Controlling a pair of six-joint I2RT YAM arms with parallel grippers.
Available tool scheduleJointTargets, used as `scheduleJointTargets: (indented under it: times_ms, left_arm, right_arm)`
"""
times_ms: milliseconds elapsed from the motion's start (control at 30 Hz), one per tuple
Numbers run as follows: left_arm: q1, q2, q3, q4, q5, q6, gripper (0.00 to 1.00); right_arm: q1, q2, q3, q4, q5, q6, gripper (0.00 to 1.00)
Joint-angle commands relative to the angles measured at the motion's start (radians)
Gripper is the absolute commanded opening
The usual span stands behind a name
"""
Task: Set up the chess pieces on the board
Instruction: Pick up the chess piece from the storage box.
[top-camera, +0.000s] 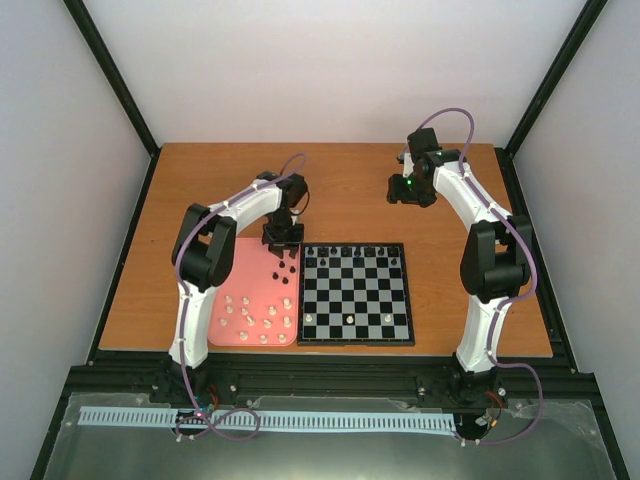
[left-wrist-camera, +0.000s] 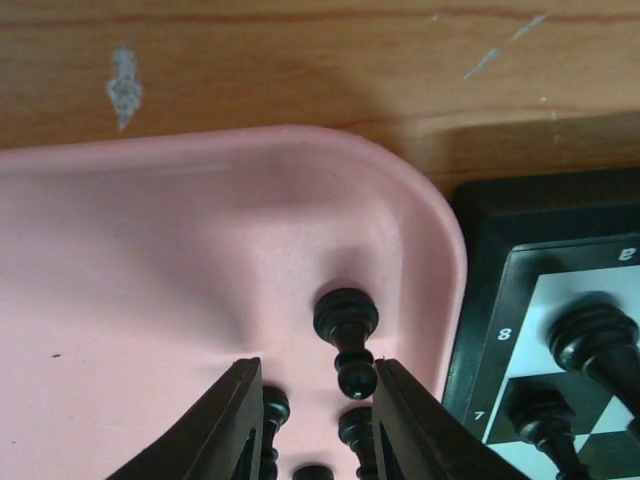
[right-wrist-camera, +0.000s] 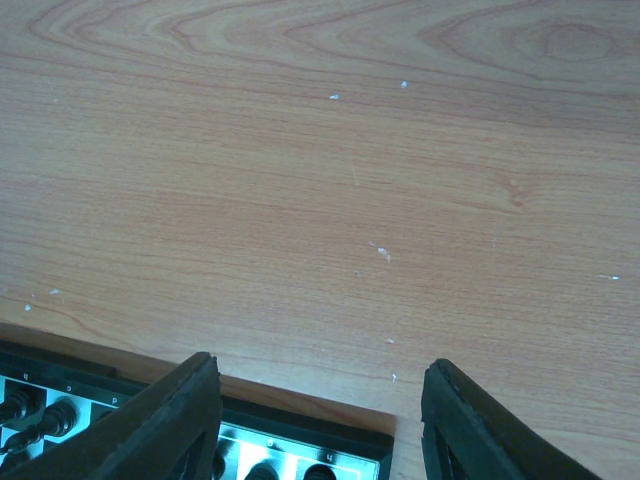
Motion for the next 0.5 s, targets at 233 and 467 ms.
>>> scheduleJointTargets:
  times_ms: [233, 467]
  left_arm:
    - [-0.004, 0.041, 0.072, 0.003, 0.020, 0.022, 0.24]
    - [-0.004, 0.055, 0.104, -0.015, 0.016, 0.026, 0.12]
  right_arm:
    - [-0.010, -0.017, -0.004, 0.006, 0.010, -0.011, 0.55]
    - [-0.009, -0.012, -0.003, 0.006, 0.007, -0.009, 0.55]
